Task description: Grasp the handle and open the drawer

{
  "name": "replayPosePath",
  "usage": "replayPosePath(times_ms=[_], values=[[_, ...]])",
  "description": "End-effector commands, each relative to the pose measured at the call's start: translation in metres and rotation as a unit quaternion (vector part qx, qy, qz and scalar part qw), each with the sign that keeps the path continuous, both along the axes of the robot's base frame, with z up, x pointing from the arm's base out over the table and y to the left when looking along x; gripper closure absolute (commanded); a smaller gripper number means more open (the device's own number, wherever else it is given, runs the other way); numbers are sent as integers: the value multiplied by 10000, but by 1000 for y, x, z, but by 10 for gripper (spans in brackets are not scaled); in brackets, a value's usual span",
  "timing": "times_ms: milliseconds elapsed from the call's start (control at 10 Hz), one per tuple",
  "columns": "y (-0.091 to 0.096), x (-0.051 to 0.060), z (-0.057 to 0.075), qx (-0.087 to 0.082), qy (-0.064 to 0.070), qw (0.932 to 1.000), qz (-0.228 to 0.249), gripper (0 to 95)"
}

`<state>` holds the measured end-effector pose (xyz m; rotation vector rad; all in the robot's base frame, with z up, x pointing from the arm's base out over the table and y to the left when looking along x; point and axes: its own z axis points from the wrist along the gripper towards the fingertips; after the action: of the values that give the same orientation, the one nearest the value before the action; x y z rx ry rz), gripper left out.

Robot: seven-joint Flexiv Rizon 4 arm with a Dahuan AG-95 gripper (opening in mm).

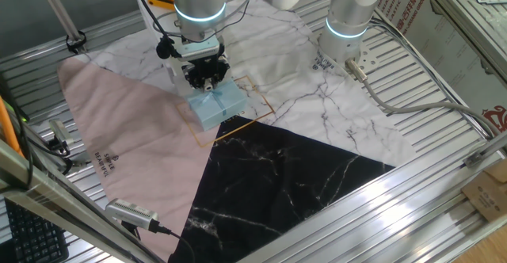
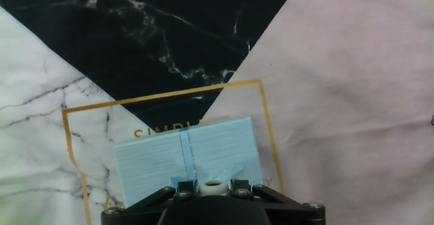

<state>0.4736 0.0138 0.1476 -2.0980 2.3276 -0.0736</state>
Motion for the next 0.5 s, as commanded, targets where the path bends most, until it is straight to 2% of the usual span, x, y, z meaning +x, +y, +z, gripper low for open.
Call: replayPosePath(times_ms=[100,500], values=[[-1,0,0,14,15,10000,-5,950],[-1,0,1,20,45,10000,-22,950]])
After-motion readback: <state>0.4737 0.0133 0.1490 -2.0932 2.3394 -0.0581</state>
